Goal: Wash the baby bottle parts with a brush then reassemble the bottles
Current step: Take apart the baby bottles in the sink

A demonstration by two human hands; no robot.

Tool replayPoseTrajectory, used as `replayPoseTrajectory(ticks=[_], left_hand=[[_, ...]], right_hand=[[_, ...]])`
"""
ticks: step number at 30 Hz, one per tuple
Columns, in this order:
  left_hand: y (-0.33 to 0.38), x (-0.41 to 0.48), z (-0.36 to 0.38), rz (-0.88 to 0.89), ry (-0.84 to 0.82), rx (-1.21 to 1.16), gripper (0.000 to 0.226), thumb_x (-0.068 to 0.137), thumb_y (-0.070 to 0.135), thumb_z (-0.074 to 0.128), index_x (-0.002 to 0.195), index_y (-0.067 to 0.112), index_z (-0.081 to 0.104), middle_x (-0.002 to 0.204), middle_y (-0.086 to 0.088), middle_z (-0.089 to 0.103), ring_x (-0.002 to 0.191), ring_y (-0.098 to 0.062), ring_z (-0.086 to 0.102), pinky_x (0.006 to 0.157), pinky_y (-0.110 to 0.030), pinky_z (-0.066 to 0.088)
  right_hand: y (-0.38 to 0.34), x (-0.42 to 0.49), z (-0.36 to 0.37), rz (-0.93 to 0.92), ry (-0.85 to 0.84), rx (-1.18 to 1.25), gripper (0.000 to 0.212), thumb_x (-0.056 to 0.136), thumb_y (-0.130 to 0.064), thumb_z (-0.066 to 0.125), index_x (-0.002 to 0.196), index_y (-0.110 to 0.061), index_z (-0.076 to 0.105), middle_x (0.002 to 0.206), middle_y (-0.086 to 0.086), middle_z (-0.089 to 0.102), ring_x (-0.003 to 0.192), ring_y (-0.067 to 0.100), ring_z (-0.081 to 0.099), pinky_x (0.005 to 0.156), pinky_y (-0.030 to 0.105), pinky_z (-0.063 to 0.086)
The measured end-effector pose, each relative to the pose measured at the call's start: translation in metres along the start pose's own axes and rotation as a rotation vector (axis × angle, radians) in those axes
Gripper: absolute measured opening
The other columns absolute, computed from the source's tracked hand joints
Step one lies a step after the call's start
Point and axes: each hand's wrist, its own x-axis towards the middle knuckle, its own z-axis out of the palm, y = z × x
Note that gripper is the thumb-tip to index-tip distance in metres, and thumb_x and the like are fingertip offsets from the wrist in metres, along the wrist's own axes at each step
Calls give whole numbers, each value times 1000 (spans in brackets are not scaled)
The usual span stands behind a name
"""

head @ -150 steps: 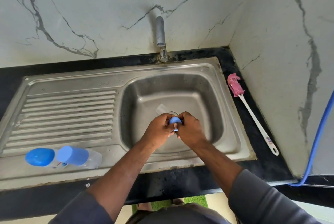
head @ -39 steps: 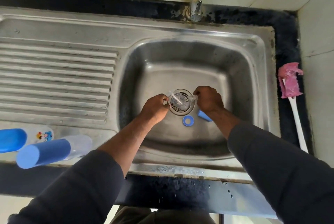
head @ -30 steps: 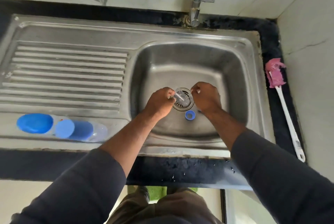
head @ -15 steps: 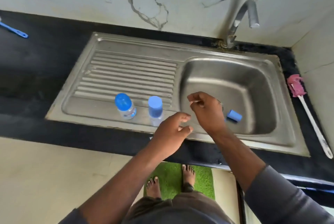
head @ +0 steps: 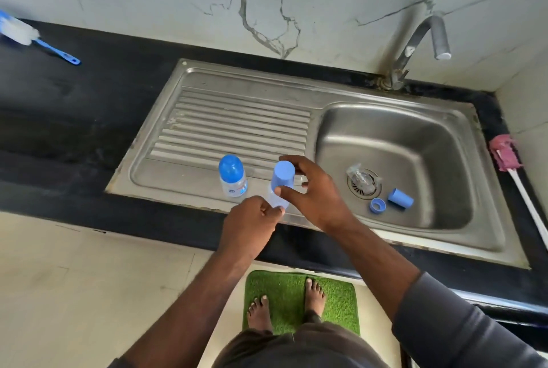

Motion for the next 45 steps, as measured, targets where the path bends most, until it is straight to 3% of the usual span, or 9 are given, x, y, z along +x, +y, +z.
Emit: replayPoseTrajectory(ticks=[3,8,13,20,28,32,34,40,45], left_hand=[[5,3,0,-9,135,40,31,89,53,61,89,22,56,81,8,64,70,-6,59,62,-29,42],[22,15,24,324,222,-40,71,79,52,75,136,19,48,130,2,56,119,-17,53,97,-35,45],[78,18,48,492,80,-149,40,89,50,63,121,28,54,105,15,61,94,-1,58,78,-22,48],[127,33,90,733,51,262,39,88,50,59,115,22,55,98,10,62,88,-13,61,68,-26,45],[186,51,116,677,-308,186,25,85,54,71,95,40,54,78,19,60,73,1,59,67,-21,46],[189,64,116,592,-324,101,25,82,52,76,88,35,58,73,14,62,66,0,56,64,-24,46],[184,71,118,547,-327,91,28,82,53,75,93,32,59,75,14,63,67,-1,56,66,-23,46],[167,91,126,362,-390,77,42,81,27,77,114,25,52,99,6,61,90,-13,60,76,-26,46],[155,109,131,288,-443,153,58,75,7,66,125,24,42,102,3,53,88,-16,57,66,-27,44]], right_hand=[[0,3,-2,7,29,7,41,81,-21,81,116,-30,62,109,-22,68,105,-4,59,82,12,44],[1,3,-36,24,104,100,36,81,-21,82,112,-27,65,102,-17,71,97,0,65,79,16,52],[15,-9,-88,64,118,275,26,87,-20,77,109,-23,64,96,-7,74,93,9,69,83,33,57],[58,-10,-159,265,136,-335,81,73,-90,46,73,-10,56,62,6,64,62,24,63,66,41,55],[96,-20,-224,195,88,51,44,94,-43,67,75,-4,59,59,-2,52,53,11,50,52,25,41],[117,-17,-250,171,68,427,7,97,-15,65,99,-9,67,67,-5,59,55,11,50,52,24,41],[135,-10,-259,254,32,466,19,93,-10,68,113,-10,69,74,1,65,58,15,54,52,26,43],[210,24,-251,583,75,240,33,90,2,64,120,-10,66,99,18,65,61,20,61,65,36,55],[270,43,-229,778,17,-263,34,75,-19,77,104,-12,63,111,17,65,94,36,69,83,46,60]])
